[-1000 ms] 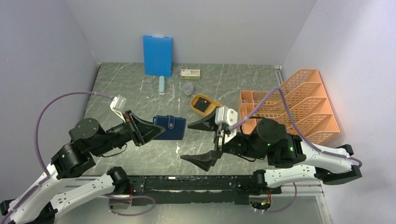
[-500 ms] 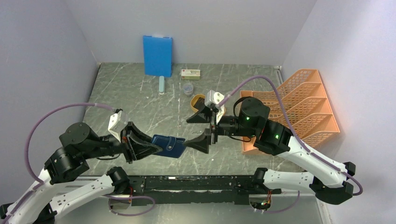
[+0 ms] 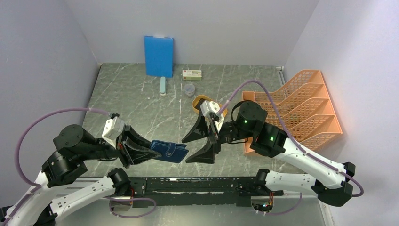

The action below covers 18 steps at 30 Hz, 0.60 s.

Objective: Put the credit cards into the card holder
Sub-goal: Close the card holder.

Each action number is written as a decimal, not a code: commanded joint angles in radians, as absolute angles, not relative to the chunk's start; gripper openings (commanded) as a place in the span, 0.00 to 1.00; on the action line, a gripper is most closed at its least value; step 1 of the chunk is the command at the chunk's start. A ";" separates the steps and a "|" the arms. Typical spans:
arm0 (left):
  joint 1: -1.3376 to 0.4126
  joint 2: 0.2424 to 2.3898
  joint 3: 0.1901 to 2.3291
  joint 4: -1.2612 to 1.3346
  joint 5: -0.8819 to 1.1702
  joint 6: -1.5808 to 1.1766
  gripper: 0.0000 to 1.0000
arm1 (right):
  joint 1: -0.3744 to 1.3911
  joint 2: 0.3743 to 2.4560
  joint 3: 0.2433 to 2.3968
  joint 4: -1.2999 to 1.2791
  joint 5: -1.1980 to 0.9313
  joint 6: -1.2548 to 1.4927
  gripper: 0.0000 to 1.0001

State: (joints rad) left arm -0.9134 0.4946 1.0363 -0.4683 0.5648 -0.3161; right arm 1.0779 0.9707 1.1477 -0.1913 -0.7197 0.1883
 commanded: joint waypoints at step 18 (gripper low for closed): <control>-0.917 0.505 1.062 -0.374 0.600 -0.322 0.08 | 1.074 1.023 1.084 0.040 -0.753 0.340 0.38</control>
